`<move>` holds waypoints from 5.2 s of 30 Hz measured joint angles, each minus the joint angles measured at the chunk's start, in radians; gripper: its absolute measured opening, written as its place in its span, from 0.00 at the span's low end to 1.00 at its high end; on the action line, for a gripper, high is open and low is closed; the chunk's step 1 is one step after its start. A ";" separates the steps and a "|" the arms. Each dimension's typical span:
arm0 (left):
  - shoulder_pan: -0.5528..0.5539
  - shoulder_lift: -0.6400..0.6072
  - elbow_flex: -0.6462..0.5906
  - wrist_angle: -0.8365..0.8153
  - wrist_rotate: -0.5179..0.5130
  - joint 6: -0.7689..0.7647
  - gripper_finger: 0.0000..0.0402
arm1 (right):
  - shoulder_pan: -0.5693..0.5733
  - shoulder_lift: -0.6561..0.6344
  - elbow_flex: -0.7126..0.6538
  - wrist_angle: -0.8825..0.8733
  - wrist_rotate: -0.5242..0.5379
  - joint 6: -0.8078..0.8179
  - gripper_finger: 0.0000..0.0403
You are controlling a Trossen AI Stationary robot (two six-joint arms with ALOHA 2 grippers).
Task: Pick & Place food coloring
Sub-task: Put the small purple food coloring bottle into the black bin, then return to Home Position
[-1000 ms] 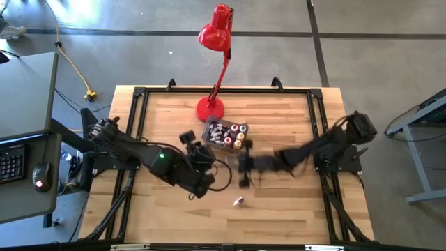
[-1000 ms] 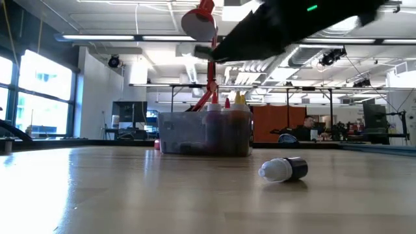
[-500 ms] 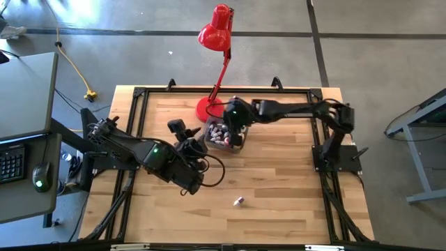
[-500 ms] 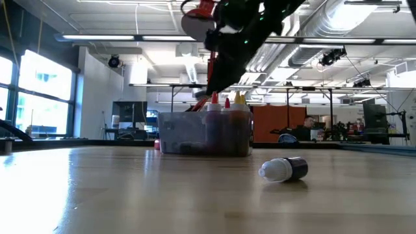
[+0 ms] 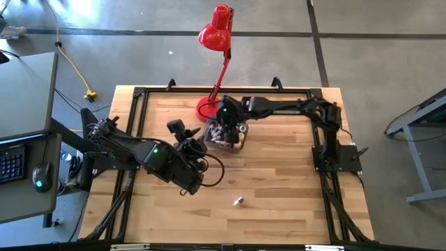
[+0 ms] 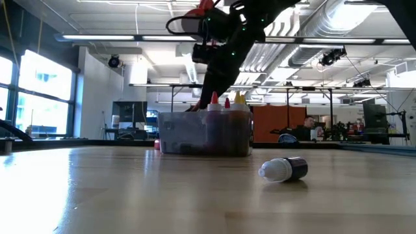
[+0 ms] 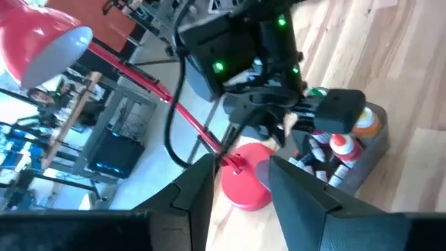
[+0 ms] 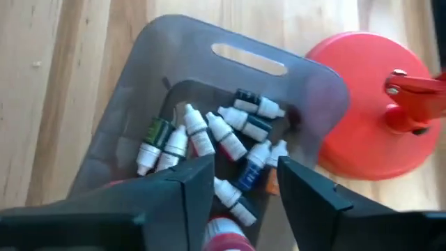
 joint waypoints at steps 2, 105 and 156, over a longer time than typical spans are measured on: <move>0.000 0.000 0.000 0.000 0.028 -0.019 0.33 | 0.004 -0.014 0.000 -0.006 0.014 -0.005 0.40; -0.005 0.434 -0.628 1.655 0.690 0.213 0.12 | 0.829 -0.074 -0.742 0.894 0.476 0.497 0.33; 0.621 0.150 -0.335 0.581 0.807 0.357 0.33 | 0.971 -0.755 -0.743 0.526 0.741 0.362 0.33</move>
